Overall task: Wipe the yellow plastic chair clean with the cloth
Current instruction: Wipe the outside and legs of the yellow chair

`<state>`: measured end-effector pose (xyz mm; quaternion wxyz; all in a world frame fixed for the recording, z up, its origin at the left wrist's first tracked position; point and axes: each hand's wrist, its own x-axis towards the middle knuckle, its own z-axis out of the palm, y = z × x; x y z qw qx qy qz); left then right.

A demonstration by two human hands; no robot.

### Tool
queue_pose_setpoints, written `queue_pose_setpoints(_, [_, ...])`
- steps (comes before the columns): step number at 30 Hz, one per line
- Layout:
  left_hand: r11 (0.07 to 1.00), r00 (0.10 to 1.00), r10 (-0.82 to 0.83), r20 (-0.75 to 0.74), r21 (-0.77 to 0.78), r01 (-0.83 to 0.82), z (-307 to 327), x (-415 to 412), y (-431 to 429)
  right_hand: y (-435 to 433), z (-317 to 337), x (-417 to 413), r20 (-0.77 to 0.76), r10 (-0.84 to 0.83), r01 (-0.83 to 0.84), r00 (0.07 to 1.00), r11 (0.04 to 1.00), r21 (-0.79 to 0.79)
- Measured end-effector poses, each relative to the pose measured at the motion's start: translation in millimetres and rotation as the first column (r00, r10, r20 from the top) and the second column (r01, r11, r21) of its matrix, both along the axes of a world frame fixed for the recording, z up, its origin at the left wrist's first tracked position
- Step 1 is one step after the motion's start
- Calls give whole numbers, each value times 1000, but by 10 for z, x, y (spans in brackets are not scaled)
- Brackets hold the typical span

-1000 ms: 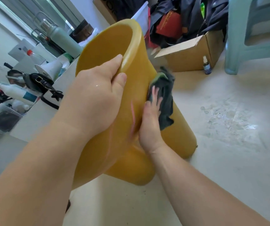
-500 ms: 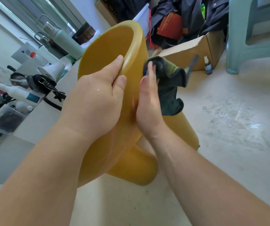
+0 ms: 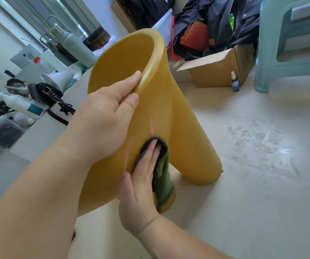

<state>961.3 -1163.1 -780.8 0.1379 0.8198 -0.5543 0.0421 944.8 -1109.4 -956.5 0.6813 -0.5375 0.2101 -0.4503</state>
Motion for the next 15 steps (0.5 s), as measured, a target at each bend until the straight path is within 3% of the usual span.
queue_pose_setpoints(3, [999, 998, -16, -58, 33, 17, 70, 40, 111, -493, 351, -35, 9, -81, 80, 997, 992, 97])
queue_pose_setpoints(8, [999, 989, -24, -144, -42, 18, -39, 70, 411, -1302, 402, -2, 40, -202, 197, 979, 976, 95])
queue_pose_setpoints(12, [997, 990, -33, -137, -72, 23, -112, 52, 467, -1063, 283, -42, 6, -234, 233, 972, 970, 75])
queue_pose_setpoints(15, [997, 991, -30, -134, -78, 19, -105, 49, 478, -792, 114, -84, -82, -352, 350, 933, 936, -30])
